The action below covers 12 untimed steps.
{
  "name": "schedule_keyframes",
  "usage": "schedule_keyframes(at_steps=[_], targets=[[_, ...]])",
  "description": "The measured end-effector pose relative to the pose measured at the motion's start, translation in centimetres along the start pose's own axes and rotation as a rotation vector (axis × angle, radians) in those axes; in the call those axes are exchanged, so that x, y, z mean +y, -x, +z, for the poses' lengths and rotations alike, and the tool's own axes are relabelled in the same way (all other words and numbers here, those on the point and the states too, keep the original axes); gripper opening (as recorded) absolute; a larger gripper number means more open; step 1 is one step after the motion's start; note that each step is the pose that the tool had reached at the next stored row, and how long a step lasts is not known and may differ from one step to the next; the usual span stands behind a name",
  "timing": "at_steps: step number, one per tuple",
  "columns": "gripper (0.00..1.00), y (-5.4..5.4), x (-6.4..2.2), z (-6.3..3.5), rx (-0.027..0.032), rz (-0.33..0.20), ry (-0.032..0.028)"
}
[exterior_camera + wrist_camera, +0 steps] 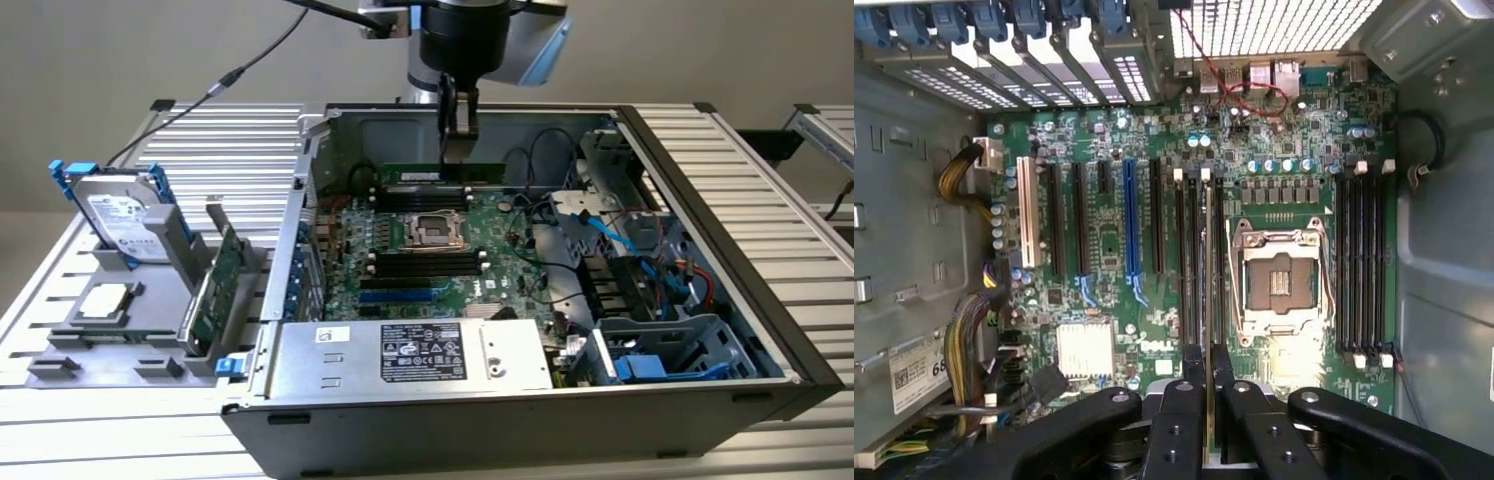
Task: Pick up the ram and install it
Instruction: 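Insert the ram into the slot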
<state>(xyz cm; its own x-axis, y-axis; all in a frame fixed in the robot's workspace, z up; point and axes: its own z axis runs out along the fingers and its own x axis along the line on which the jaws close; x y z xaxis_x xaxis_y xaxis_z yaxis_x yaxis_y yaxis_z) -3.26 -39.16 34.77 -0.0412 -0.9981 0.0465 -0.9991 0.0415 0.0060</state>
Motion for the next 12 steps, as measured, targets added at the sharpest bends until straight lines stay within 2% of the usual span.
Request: schedule_keyframes(at_steps=[2,9,10,12], targets=[[0.14,0.0,0.32,0.38,-0.0005,-0.014,-0.0014],[0.14,0.1,0.51,1.46,-0.0003,-0.107,-0.0064],[0.14,0.1,0.50,1.54,-0.0002,-0.111,-0.0050],[0.14,0.1,0.46,1.74,-0.0002,-0.112,0.0027]])
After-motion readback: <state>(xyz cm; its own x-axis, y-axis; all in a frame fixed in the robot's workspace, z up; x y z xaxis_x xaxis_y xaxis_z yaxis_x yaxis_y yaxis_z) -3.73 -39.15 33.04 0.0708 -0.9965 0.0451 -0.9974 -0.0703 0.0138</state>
